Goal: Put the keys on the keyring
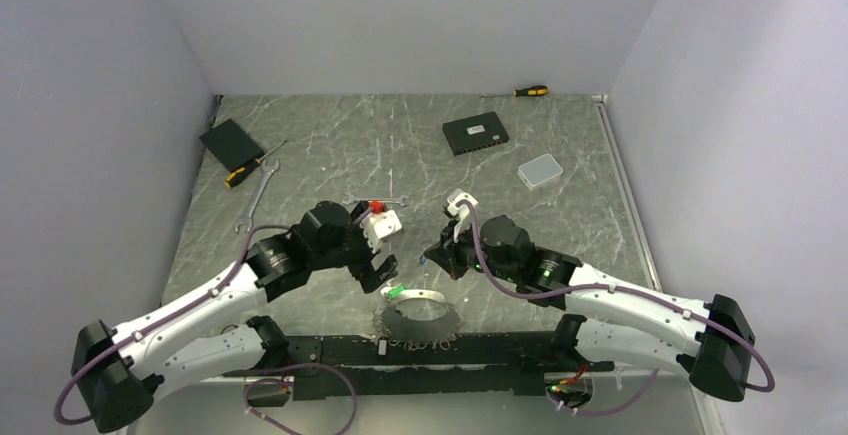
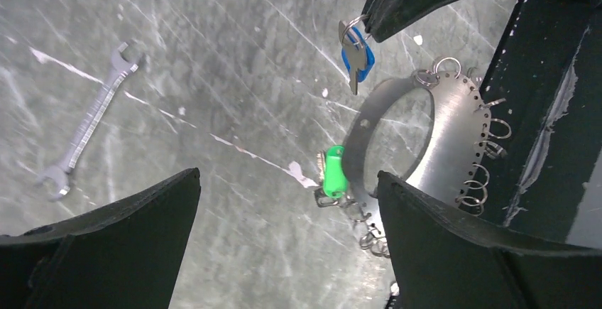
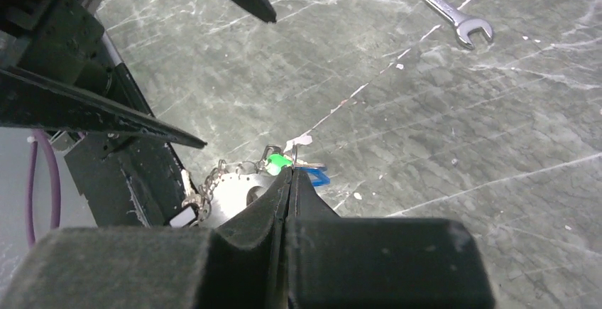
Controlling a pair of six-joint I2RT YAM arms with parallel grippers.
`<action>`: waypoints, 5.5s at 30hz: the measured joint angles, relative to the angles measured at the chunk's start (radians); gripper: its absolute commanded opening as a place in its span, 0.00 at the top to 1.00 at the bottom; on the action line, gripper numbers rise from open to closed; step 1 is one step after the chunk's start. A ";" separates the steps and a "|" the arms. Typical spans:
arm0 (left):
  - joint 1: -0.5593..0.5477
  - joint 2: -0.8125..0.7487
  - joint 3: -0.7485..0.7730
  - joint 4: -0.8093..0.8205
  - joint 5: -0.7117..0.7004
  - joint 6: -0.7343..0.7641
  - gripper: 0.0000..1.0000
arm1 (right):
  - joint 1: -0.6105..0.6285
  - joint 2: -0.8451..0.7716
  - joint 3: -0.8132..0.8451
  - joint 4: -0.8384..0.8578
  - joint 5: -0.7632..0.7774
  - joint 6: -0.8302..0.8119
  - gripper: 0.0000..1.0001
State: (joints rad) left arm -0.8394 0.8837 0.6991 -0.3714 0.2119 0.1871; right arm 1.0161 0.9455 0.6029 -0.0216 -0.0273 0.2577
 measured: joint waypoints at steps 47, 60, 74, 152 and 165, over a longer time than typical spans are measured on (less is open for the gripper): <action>-0.227 0.658 0.061 0.202 -0.245 -0.154 0.94 | -0.024 -0.196 -0.069 -0.203 0.396 0.173 1.00; -0.126 0.624 0.061 0.185 -0.328 -0.217 0.70 | -0.026 -0.193 -0.069 -0.203 0.396 0.173 1.00; -0.124 0.316 0.008 0.195 -0.303 -0.268 0.01 | -0.027 -0.180 -0.070 -0.202 0.396 0.173 1.00; -0.389 0.668 0.055 0.377 -0.051 0.086 0.57 | -0.035 -0.473 -0.159 -0.353 0.550 0.286 1.00; -0.389 0.719 0.055 0.427 -0.097 0.093 0.57 | -0.035 -0.496 -0.161 -0.353 0.542 0.286 1.00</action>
State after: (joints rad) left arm -1.2289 1.6028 0.7536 0.0555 0.1150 0.2802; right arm 0.9813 0.4496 0.4416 -0.3744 0.5152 0.5434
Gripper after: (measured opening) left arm 0.431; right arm 0.010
